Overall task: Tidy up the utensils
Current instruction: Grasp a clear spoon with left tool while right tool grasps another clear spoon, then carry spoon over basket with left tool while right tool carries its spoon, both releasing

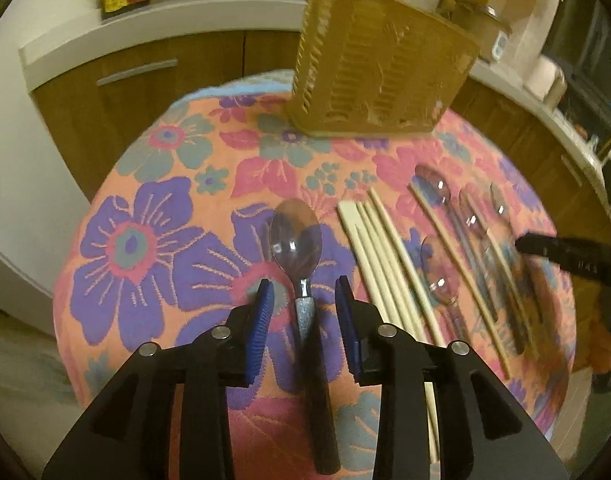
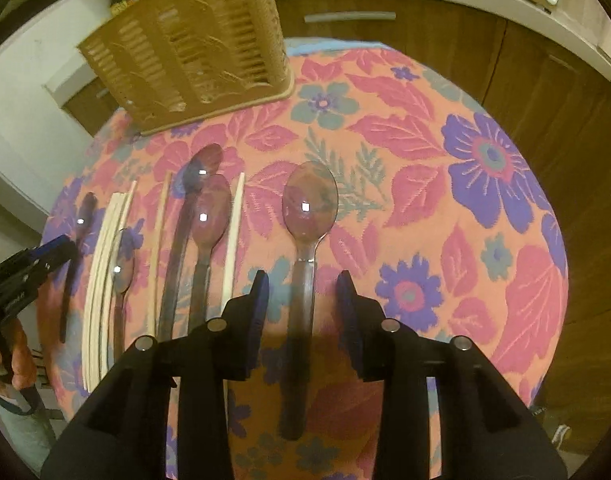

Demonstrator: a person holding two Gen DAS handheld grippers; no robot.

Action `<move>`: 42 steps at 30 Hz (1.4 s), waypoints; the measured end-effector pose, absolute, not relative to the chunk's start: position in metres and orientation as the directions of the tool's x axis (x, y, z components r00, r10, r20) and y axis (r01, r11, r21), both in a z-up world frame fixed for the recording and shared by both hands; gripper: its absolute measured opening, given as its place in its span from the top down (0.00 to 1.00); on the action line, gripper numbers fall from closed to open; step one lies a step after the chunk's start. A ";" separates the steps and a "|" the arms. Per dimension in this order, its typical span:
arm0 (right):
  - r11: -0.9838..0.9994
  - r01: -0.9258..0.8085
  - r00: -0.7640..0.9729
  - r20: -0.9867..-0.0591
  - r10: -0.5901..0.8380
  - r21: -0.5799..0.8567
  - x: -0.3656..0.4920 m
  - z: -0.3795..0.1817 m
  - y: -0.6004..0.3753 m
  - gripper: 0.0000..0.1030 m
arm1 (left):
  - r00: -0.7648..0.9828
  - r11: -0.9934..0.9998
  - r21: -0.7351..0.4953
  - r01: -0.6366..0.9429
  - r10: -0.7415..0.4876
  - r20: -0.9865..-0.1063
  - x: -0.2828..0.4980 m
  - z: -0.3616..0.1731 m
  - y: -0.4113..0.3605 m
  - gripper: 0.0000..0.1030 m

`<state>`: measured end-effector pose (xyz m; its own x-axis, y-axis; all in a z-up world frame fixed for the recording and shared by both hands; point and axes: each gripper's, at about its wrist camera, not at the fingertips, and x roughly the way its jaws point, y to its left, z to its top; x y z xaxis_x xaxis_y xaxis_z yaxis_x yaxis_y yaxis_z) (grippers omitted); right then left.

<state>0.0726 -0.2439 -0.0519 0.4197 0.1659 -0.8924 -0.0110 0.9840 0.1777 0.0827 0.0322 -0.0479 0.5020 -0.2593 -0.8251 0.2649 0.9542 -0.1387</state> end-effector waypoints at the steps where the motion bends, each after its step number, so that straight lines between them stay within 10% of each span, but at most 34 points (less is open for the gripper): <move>1: 0.985 0.002 0.398 -0.904 0.159 0.174 0.077 -0.055 -0.245 0.69 | 0.493 0.955 -0.127 0.267 -0.249 -0.833 0.084 -0.050 0.030 0.70; 6: 0.999 -0.005 0.370 -0.928 0.046 0.047 0.096 -0.058 -0.230 0.90 | 0.495 0.956 -0.015 0.294 -0.165 -0.853 0.089 -0.051 0.012 0.72; 9: 0.999 -0.028 0.370 -0.928 0.042 0.034 0.102 -0.055 -0.224 0.90 | 0.513 0.956 0.058 0.289 -0.104 -0.852 0.090 -0.051 0.005 0.91; 28: 0.955 -0.209 0.808 -0.514 0.290 0.210 0.173 0.136 -0.202 0.91 | 0.847 0.908 -0.212 0.362 -0.415 -0.331 0.169 0.148 0.001 0.91; 42: 0.985 -0.080 0.918 -0.373 0.133 0.155 0.242 0.121 -0.211 0.91 | 0.896 0.899 -0.258 0.353 -0.404 -0.184 0.235 0.118 -0.017 0.91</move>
<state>0.2416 -0.2109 0.1205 0.9184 0.1333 -0.3725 -0.0801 0.9847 0.1548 0.2354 -0.0175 0.1177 0.8958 -0.4044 -0.1842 0.3530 0.8994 -0.2578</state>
